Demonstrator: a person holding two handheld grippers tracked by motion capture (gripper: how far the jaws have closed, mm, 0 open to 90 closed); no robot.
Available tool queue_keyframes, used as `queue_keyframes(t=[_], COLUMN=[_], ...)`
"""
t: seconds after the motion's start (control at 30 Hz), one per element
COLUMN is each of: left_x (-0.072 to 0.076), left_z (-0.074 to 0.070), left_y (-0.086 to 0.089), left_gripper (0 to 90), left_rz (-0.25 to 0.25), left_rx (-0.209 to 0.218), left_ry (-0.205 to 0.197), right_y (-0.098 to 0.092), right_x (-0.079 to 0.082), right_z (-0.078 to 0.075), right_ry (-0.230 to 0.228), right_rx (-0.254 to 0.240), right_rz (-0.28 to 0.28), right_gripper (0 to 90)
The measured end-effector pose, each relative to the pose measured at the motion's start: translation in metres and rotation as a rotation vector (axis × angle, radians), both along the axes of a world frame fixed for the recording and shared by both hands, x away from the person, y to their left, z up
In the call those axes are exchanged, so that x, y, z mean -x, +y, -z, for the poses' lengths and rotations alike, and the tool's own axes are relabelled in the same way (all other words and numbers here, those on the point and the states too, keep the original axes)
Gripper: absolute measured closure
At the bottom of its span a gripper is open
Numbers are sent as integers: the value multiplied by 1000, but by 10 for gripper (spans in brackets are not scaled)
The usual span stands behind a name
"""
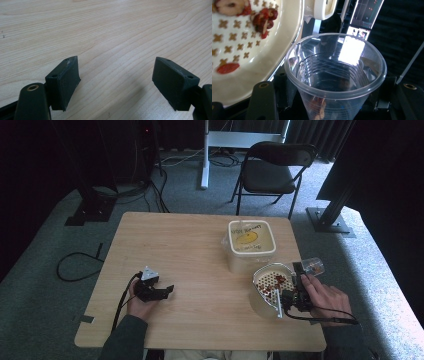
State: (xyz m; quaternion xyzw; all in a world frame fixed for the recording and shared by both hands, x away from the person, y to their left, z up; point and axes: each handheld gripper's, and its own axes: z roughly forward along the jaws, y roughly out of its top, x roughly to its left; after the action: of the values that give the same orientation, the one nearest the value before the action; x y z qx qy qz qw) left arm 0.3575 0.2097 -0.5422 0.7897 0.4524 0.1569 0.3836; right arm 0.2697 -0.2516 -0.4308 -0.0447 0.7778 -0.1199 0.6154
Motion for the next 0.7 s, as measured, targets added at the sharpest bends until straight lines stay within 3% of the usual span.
queue_keyframes(t=[0.07, 0.53, 0.7], left_x=[0, 0, 0], left_z=[0, 0, 0], left_y=[0, 0, 0], left_gripper=[223, 223, 223], left_rz=[1, -1, 0], left_rx=[1, 2, -1], left_ry=[0, 0, 0], right_y=[1, -1, 0], right_x=[1, 1, 1], right_z=[3, 3, 1], right_ry=[14, 3, 7], right_rx=[10, 8, -16], right_rz=[-15, -2, -7], right_gripper=[346, 346, 346])
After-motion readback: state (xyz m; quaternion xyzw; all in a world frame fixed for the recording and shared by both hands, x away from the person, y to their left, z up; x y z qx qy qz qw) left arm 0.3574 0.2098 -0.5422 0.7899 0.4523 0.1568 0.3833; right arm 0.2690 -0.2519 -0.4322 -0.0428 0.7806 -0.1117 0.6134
